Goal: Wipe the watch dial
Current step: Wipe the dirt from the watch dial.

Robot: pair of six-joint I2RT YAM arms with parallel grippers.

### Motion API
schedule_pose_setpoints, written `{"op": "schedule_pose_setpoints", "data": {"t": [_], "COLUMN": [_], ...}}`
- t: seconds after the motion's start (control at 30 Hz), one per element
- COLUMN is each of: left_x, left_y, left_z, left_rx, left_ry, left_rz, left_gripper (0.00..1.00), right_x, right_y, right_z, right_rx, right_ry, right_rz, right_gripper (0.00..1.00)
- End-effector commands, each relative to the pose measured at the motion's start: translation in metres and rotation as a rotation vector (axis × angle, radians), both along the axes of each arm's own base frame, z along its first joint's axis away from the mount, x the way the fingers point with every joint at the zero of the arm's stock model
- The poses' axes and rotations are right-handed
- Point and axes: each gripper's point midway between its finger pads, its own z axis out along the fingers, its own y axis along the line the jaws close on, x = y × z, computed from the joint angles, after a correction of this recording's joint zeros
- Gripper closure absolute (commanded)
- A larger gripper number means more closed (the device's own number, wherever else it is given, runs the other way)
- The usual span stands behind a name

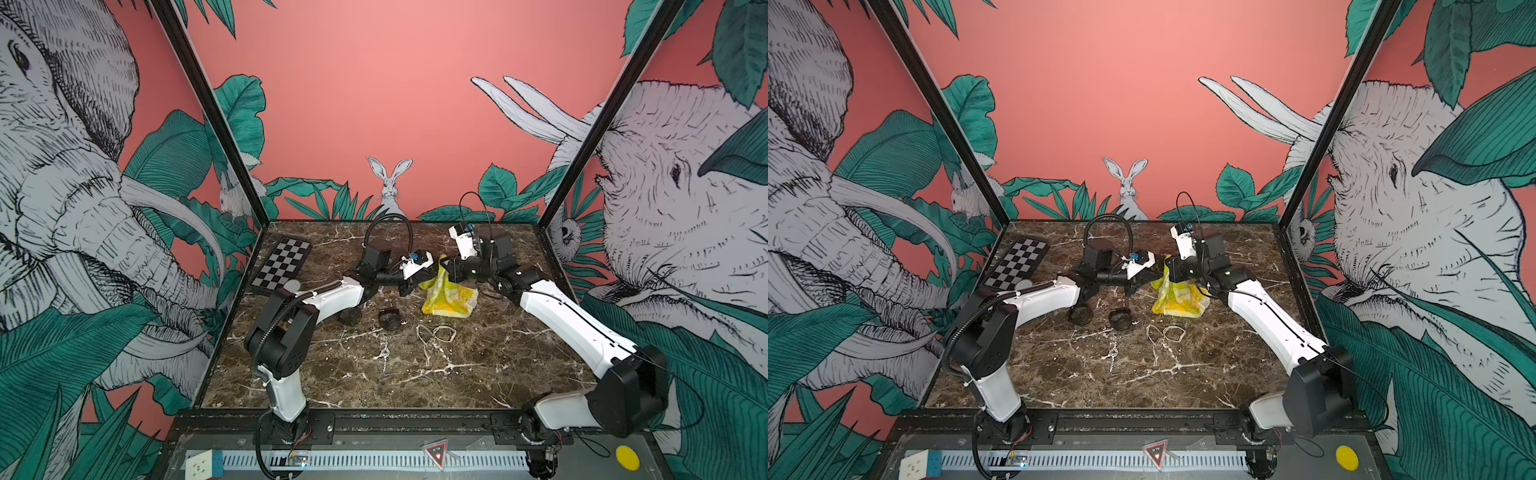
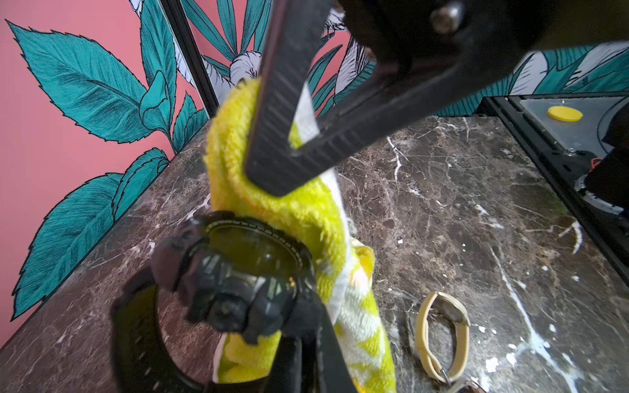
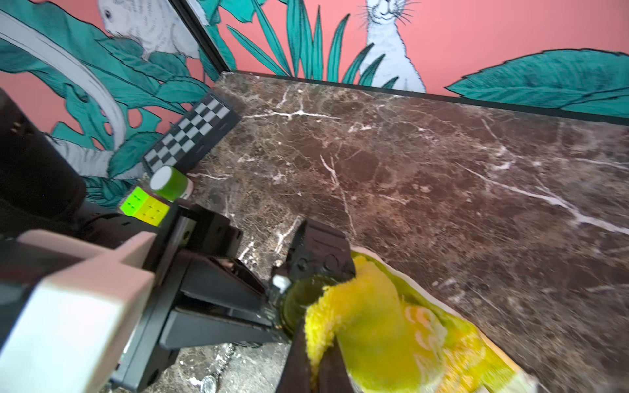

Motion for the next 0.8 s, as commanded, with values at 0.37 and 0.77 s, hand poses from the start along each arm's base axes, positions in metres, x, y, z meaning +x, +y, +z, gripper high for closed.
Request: {"op": "schedule_pose_setpoints", "data": {"t": [0.37, 0.77], "left_x": [-0.005, -0.002], "left_y": [-0.007, 0.001], "left_z": [0.031, 0.012], "left_rx": [-0.070, 0.024], "left_ry": [-0.046, -0.030], "left_rz": [-0.050, -0.037], "left_gripper": [1.00, 1.00], "right_x": [0.020, 0.031], "right_y": [0.012, -0.055], "right_z": [-0.011, -0.020], "right_rx": [0.007, -0.169], "right_ry": [0.017, 0.016], "right_rz": [-0.013, -0.212], "right_gripper": [1.00, 1.00]}}
